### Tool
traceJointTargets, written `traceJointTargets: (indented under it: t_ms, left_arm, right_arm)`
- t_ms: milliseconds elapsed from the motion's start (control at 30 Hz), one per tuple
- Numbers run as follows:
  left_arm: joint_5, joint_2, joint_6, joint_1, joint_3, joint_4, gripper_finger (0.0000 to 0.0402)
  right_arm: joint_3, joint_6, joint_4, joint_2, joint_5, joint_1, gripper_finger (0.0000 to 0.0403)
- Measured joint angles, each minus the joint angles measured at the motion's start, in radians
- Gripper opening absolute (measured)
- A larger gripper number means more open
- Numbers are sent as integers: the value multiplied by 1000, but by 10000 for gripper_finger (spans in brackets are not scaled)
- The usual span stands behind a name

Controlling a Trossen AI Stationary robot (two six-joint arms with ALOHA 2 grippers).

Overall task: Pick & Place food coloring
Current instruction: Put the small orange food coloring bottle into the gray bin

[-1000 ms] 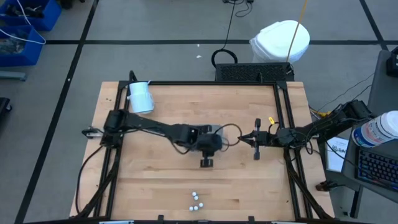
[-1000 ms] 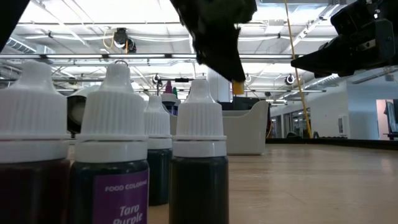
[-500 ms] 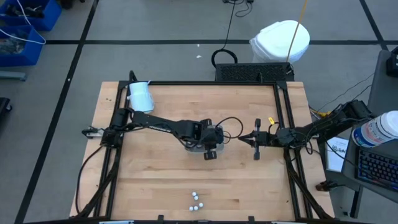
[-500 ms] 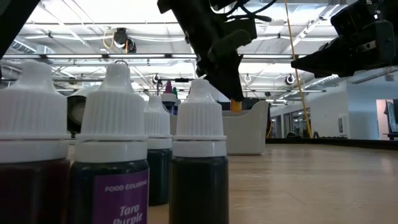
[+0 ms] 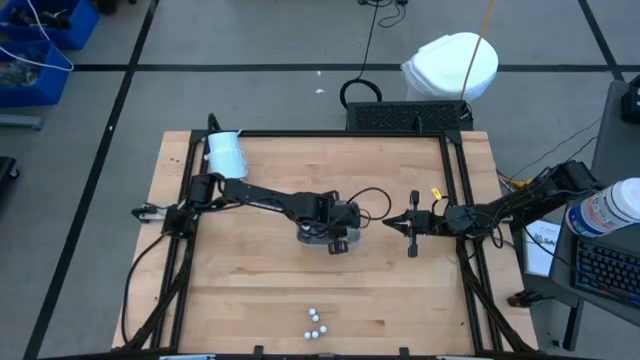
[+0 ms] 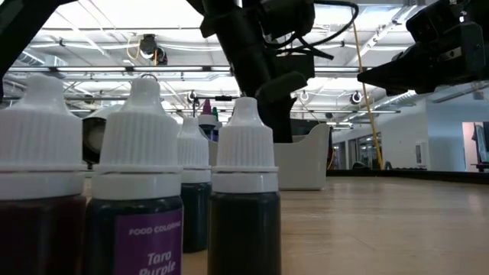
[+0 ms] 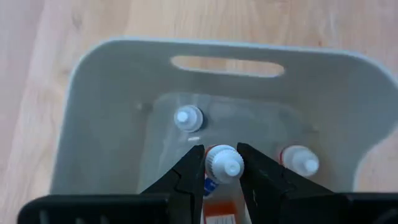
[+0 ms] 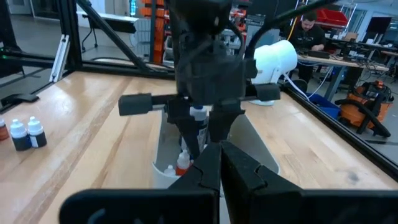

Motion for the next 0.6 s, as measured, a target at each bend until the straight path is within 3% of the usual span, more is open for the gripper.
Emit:
traceJointTargets:
  t_ms: [600]
  left_arm:
    - [11,40,88,4,0,30,93]
  right_arm:
    - [0,1,2,-1,0,0,0]
